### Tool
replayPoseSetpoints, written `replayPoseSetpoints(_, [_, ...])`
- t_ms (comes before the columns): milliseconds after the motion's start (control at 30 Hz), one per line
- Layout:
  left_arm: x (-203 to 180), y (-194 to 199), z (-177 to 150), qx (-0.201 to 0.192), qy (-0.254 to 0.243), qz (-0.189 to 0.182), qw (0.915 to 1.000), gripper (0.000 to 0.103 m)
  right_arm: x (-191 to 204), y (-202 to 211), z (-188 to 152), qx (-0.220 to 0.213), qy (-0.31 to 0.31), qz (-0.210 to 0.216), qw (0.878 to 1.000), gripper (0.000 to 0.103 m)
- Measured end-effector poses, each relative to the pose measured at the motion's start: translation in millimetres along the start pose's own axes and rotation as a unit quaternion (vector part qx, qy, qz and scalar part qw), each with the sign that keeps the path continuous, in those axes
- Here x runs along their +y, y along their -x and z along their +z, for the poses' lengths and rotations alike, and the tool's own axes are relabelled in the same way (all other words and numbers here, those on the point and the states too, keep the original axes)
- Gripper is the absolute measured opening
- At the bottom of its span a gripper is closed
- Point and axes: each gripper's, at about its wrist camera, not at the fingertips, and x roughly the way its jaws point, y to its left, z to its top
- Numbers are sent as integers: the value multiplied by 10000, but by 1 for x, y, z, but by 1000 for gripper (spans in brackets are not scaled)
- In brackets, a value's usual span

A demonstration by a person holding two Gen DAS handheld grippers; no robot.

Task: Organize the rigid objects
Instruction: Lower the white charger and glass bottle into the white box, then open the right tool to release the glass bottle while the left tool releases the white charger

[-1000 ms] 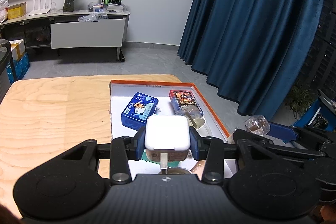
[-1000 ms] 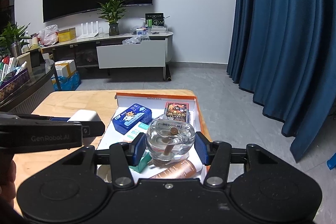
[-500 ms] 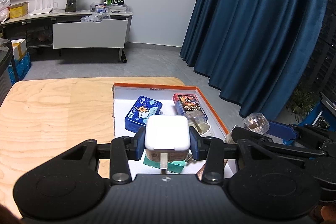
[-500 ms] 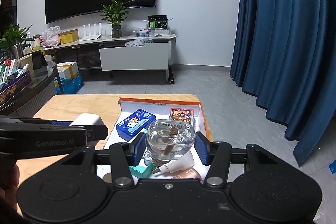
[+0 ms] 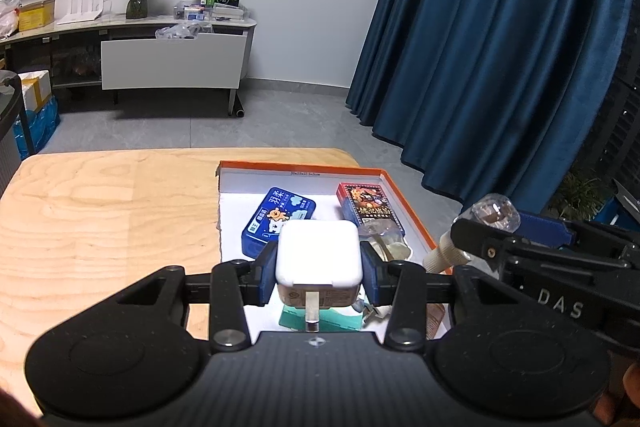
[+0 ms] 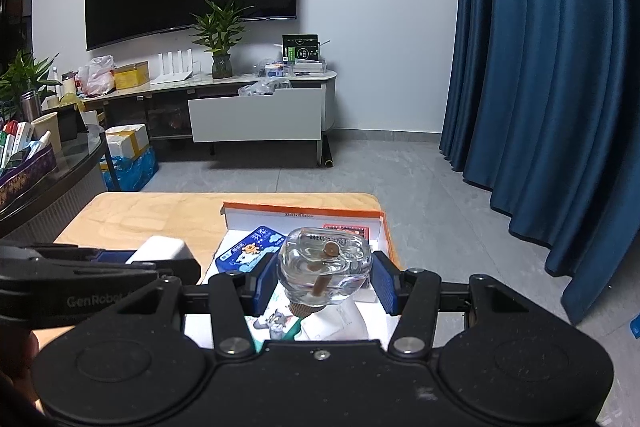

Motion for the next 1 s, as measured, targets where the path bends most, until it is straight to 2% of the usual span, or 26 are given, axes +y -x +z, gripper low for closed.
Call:
replayPoseSetpoints(567, [16, -46, 28, 138, 143, 23, 9998, 43, -13, -58, 33, 166, -177, 264, 9994, 62])
replayPoseSetpoints(1000, [22, -68, 33, 298, 227, 78, 9993, 43, -12, -98, 38, 507, -318, 443, 9972, 63])
